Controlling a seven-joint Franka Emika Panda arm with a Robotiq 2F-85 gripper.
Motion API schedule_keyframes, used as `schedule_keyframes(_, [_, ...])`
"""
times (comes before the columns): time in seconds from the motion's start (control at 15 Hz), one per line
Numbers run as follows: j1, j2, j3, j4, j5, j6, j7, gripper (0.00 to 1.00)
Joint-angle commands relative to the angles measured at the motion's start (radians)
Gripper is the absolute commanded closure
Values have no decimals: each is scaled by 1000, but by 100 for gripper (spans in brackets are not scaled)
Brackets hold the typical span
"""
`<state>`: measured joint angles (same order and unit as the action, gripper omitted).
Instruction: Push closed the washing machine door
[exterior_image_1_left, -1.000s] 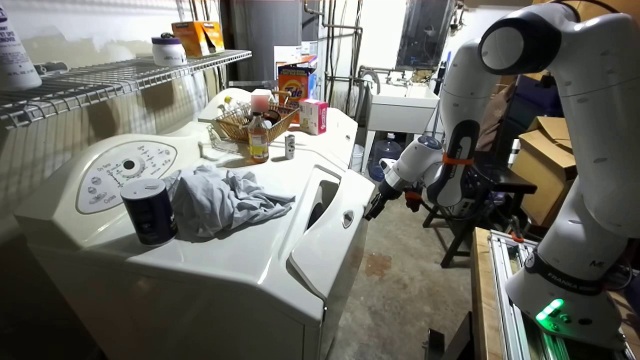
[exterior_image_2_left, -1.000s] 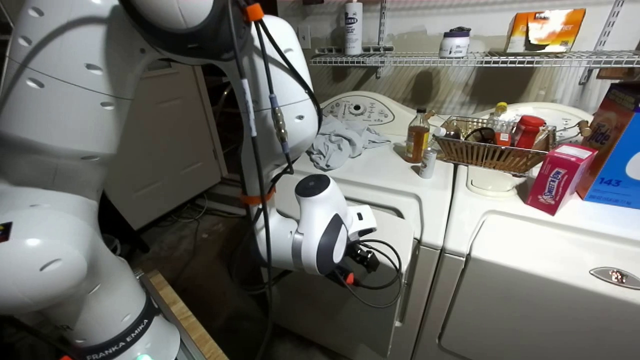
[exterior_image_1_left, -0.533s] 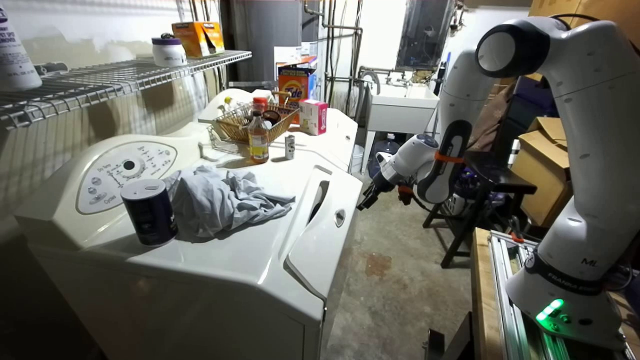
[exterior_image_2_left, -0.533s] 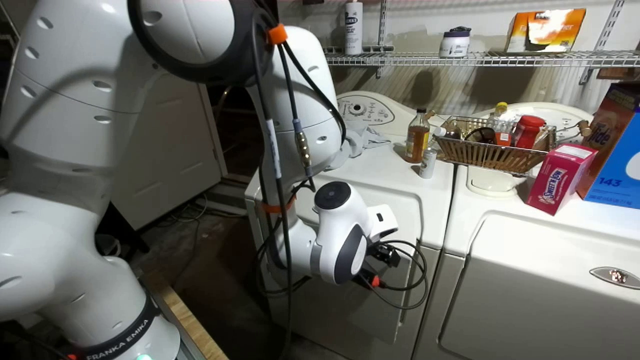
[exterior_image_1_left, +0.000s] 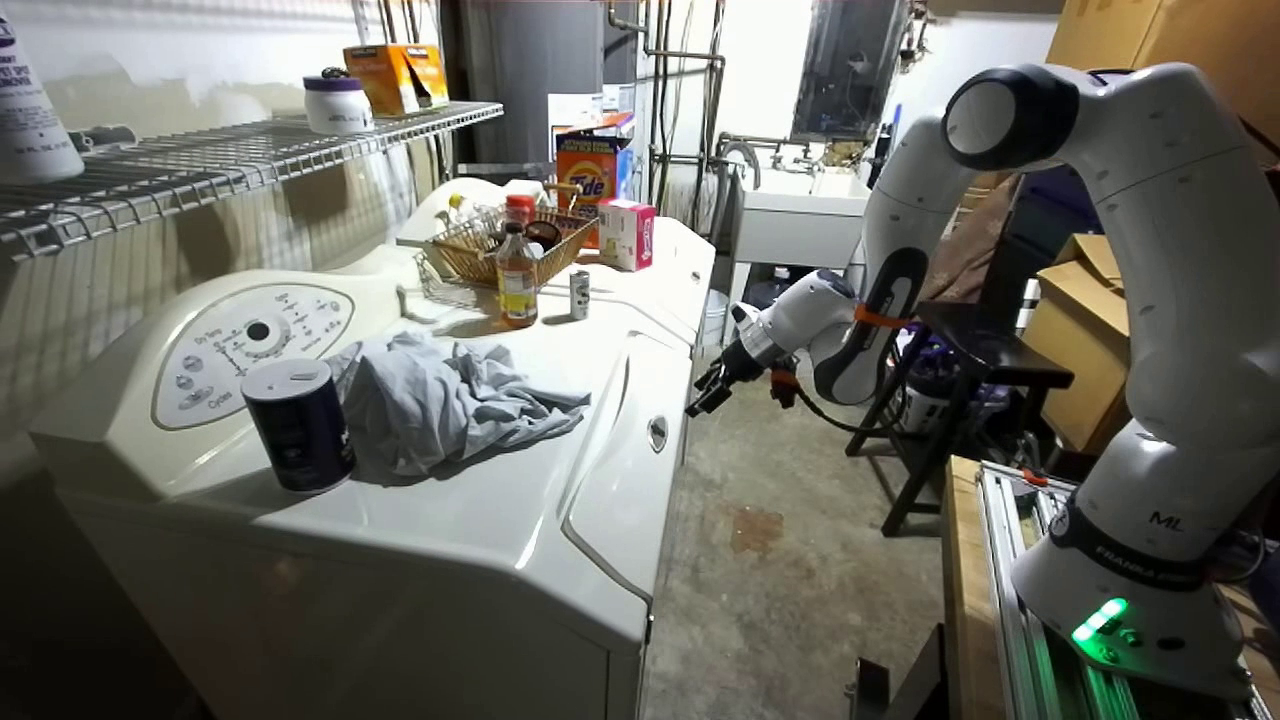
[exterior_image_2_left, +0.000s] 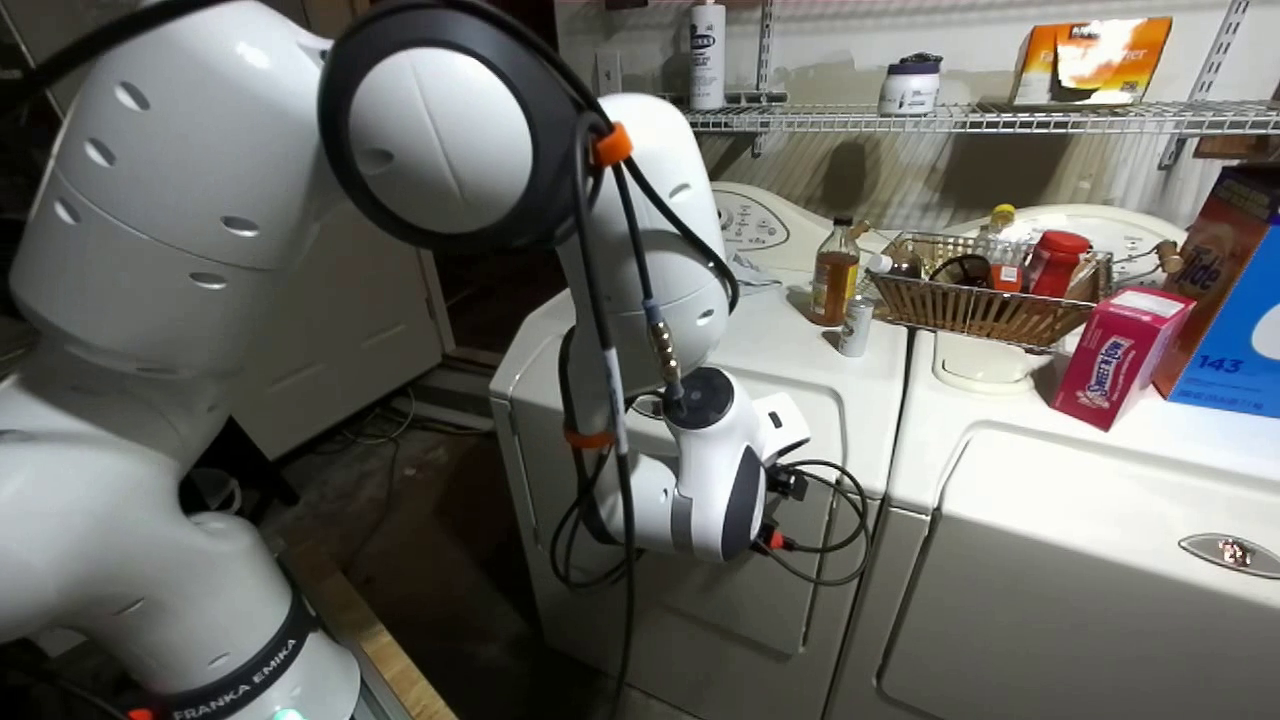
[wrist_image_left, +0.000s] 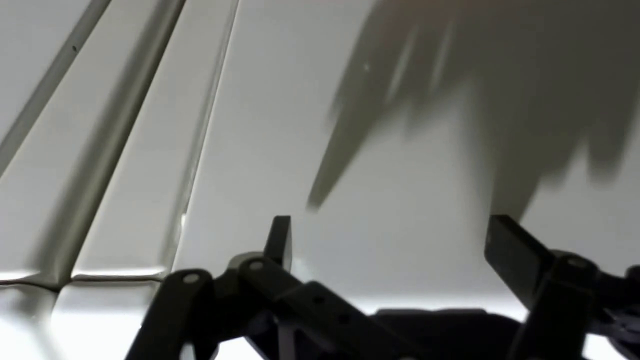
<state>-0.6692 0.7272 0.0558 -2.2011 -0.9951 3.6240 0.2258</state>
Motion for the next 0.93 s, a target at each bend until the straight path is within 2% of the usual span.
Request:
schedule_keyframes(0.0, [-106,94,100,115,-140,-9,64,0])
schedule_keyframes(0.33, [-202,142,193,158,-239,-7,115,0])
schedule_keyframes(0.4, [-164,98,133,92,-171,-4,42,0])
schedule_keyframes(0.53, [-192,111,155,100,-196,-6,55,0])
schedule_keyframes(0.87, [-200,116,162,103,-199,-6,57,0])
